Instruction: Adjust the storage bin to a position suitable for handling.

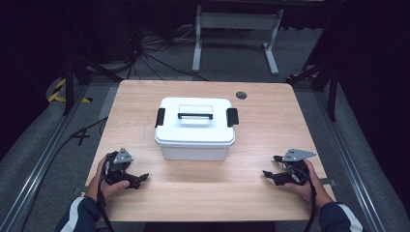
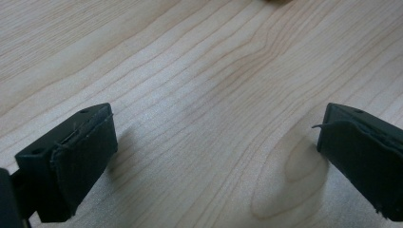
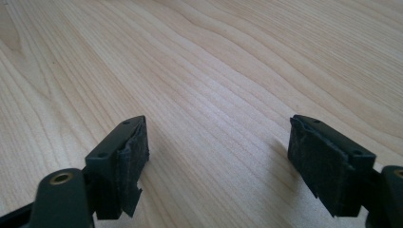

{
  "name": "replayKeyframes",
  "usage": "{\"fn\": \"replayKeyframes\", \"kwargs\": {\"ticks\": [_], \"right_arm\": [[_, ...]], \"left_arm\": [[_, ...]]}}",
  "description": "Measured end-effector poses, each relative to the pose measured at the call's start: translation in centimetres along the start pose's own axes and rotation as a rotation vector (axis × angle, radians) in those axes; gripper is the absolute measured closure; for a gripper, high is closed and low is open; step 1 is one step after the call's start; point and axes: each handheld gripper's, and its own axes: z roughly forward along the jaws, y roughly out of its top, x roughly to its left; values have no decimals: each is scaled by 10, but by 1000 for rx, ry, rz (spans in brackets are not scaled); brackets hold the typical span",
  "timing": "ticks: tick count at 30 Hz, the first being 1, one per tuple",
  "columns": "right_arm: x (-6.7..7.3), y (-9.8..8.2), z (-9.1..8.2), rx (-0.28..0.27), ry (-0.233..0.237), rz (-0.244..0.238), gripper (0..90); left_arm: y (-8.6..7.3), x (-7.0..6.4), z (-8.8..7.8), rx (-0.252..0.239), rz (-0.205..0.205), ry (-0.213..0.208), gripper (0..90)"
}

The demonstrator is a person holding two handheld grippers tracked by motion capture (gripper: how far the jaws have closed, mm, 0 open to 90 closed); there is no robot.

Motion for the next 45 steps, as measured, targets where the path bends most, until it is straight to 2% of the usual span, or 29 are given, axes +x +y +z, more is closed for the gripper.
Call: {"fn": "replayKeyframes", "kwargs": {"ticks": [10,19,24,32,35,42,45], "right_arm": [[0,0,0,1,2,2,218],[-3,1,0,17,16,-17,193],[-3,3,-3,46,40,-50,199],[1,8,-4,83,66,-81,274],[6,13,-5,84,53,-112,299],[10,22,-9,97,61,-140,292],[10,27,-12,85,62,-149,291]], "left_arm": [[0,0,0,0,0,0,0],[0,1,-1,4,6,-6,1],[0,1,-1,5,8,-7,2],[0,1,-1,5,9,-8,1],[0,1,-1,5,10,-8,1],[0,1,-1,5,10,-8,1],[0,1,-1,4,9,-9,1]]}}
